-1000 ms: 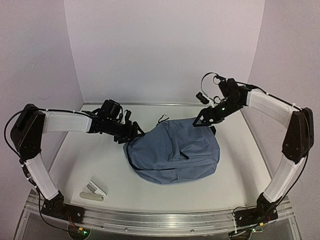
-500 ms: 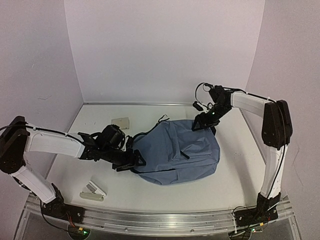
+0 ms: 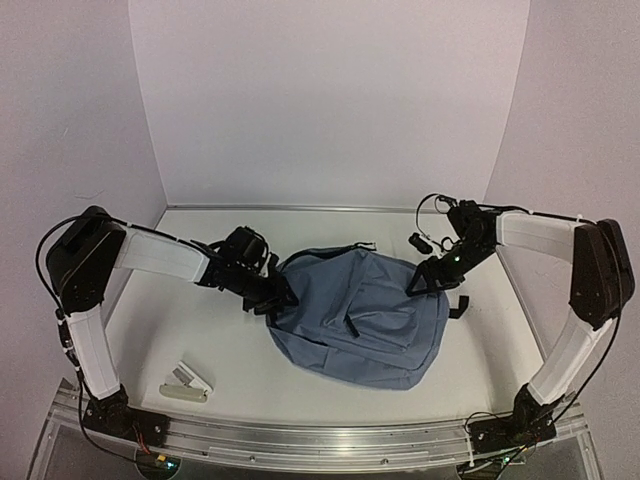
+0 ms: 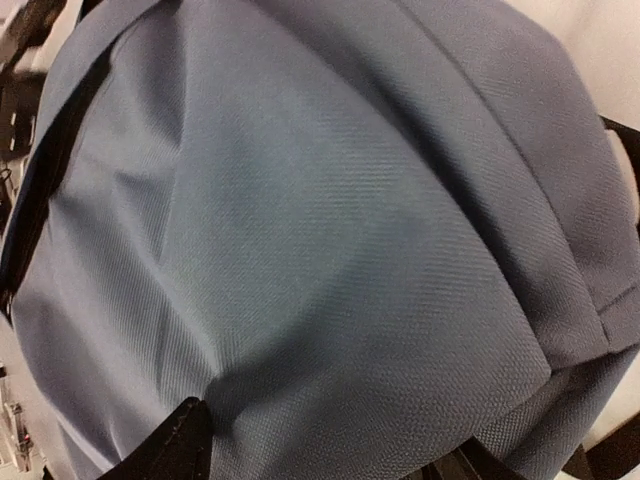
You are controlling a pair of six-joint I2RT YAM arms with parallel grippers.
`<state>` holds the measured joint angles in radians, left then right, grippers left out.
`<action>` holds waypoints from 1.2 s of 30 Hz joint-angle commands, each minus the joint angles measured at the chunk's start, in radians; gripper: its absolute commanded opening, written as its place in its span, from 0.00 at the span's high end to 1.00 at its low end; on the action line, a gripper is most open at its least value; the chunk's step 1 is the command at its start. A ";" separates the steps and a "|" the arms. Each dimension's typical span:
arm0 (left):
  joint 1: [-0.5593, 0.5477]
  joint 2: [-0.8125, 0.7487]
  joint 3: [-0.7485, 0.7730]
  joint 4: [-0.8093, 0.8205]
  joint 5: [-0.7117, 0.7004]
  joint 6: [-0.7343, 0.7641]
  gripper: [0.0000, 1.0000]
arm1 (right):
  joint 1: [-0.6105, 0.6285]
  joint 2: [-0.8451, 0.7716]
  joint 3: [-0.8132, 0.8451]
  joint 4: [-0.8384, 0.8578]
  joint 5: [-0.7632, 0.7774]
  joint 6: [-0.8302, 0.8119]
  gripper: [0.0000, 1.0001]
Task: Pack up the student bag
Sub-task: Adjust the student bag at the center of the board, then unzip the student bag at the center of the board.
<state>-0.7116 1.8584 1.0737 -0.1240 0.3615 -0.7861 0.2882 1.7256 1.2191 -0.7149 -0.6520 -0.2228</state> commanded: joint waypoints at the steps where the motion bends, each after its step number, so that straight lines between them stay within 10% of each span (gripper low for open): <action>1: 0.095 0.080 0.209 0.041 0.043 0.115 0.49 | 0.084 -0.064 -0.091 -0.123 -0.103 -0.016 0.33; 8: 0.123 0.006 0.283 -0.094 0.002 0.210 0.38 | 0.093 -0.162 0.058 -0.170 0.064 -0.025 0.33; 14: 0.080 -0.237 0.021 0.029 0.083 0.198 0.30 | 0.177 -0.220 0.151 -0.164 0.118 0.004 0.36; 22: -0.128 -0.319 -0.102 0.093 0.052 0.244 0.35 | 0.415 -0.109 0.219 -0.099 0.110 0.051 0.44; 36: -0.133 -0.485 -0.317 0.300 -0.114 0.311 0.41 | 0.598 0.064 0.262 0.002 0.177 0.154 0.51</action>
<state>-0.8471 1.4181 0.7775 0.0745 0.3063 -0.4716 0.8513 1.7481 1.4258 -0.7619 -0.5505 -0.1109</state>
